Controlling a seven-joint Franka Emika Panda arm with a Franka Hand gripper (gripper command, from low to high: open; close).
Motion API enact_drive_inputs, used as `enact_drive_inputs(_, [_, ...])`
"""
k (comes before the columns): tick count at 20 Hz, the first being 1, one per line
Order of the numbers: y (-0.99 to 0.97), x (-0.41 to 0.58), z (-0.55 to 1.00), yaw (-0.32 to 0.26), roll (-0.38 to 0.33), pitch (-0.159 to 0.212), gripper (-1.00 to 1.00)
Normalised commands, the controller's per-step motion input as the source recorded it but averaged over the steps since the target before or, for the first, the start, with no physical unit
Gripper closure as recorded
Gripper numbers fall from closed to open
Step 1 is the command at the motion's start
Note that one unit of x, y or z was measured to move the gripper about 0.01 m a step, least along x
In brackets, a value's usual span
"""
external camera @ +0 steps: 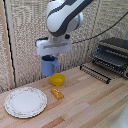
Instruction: Carefully approach the cobalt cup with your gripper. Make sure to hold the cobalt cup delicately with your gripper. Carefully elevate the cobalt cup, moving it off the surface. Position the cobalt cup to hover above the alabaster dining ware. Gently lower the cobalt cup onto the alabaster dining ware. Gradually release your hold on the cobalt cup.
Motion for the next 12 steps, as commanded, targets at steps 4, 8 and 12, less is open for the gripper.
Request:
enact_drive_inputs(4, [0.83, 0.321, -0.37, 0.074, -0.036, 0.025, 1.0])
enact_drive_inputs(8, [0.75, 0.239, -0.47, 0.092, -0.056, 0.025, 1.0])
enact_drive_inputs(12, [0.67, 0.186, -0.44, 0.103, -0.073, 0.019, 1.0])
